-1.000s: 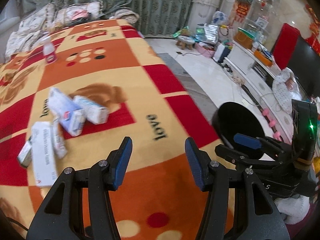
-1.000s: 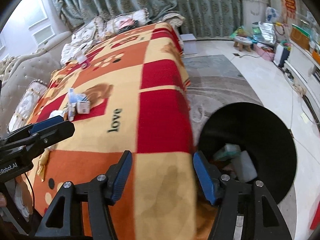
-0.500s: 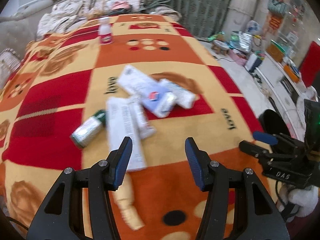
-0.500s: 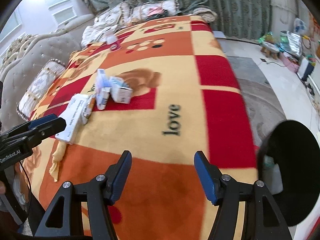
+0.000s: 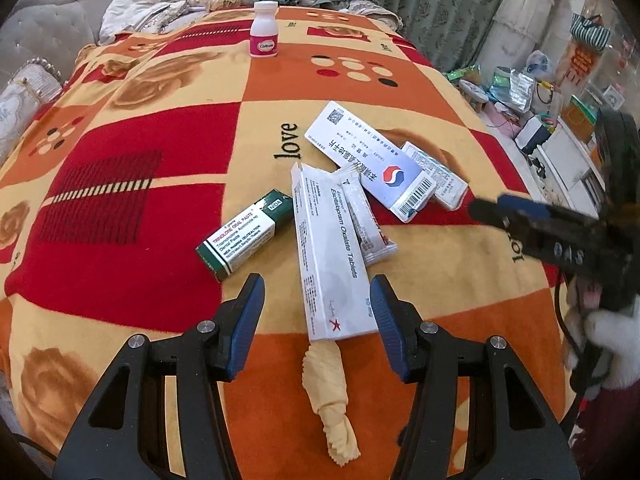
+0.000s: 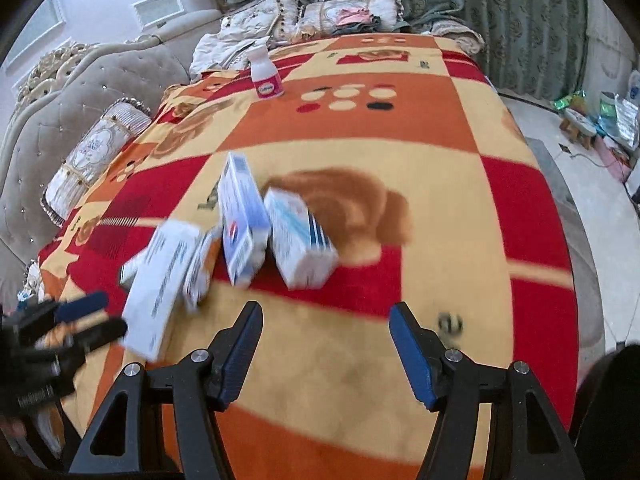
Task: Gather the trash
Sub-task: 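Move both tools back to the medicine boxes on the blanket, then grasp the long white medicine box with the left tool while the right tool grasps a small white box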
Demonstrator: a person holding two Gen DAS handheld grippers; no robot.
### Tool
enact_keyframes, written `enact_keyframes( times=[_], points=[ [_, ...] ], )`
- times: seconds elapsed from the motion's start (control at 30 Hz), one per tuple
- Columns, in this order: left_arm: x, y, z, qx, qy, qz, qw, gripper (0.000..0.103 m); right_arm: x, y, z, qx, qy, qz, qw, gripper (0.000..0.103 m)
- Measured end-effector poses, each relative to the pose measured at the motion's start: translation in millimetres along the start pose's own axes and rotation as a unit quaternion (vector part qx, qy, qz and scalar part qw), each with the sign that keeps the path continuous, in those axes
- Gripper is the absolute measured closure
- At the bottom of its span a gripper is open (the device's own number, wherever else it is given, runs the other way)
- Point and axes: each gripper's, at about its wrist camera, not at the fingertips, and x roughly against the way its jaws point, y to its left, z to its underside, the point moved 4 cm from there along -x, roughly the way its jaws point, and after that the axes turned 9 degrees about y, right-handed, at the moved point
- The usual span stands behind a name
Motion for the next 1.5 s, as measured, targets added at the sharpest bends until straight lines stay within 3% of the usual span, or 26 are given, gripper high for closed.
enact_keyframes(
  times=[0.27, 0.5, 0.57, 0.6, 0.67, 0.8, 1.07, 1.4, 1.5],
  points=[
    [-13, -3, -10, -0.002, 0.01, 0.009, 0.9999, 0.05, -33, -1, -34, 0.012, 0.022, 0.005, 1.0, 0.04],
    [-25, -3, -20, 0.003, 0.017, 0.031, 0.9994, 0.05, -28, -13, -43, -0.002, 0.005, 0.018, 1.0, 0.04],
    [-28, -3, -23, 0.005, 0.016, 0.04, 0.9991, 0.051, -28, -8, -42, 0.012, 0.01, 0.0, 1.0, 0.04],
    [-29, -3, -24, 0.007, 0.016, 0.043, 0.9989, 0.053, -28, -6, -41, 0.018, 0.011, -0.007, 1.0, 0.04],
    [-31, -3, -27, 0.011, 0.019, 0.046, 0.9987, 0.069, -30, -2, -41, 0.032, 0.015, -0.011, 0.999, 0.04],
    [-31, -5, -30, 0.005, 0.017, 0.058, 0.9982, 0.075, -38, 5, -44, 0.058, 0.02, 0.004, 0.998, 0.04],
    [-23, -5, -31, 0.008, 0.025, 0.083, 0.9962, 0.082, -47, 14, -55, 0.074, 0.016, 0.0, 0.997, 0.071],
    [-4, -23, -14, -0.019, 0.027, 0.09, 0.9954, 0.083, -9, -11, -13, 0.049, 0.012, -0.017, 0.999, 0.072],
    [-11, -33, -8, -0.033, 0.048, 0.078, 0.9953, 0.083, -1, -12, 5, 0.047, 0.018, -0.018, 0.999, 0.072]
  ],
)
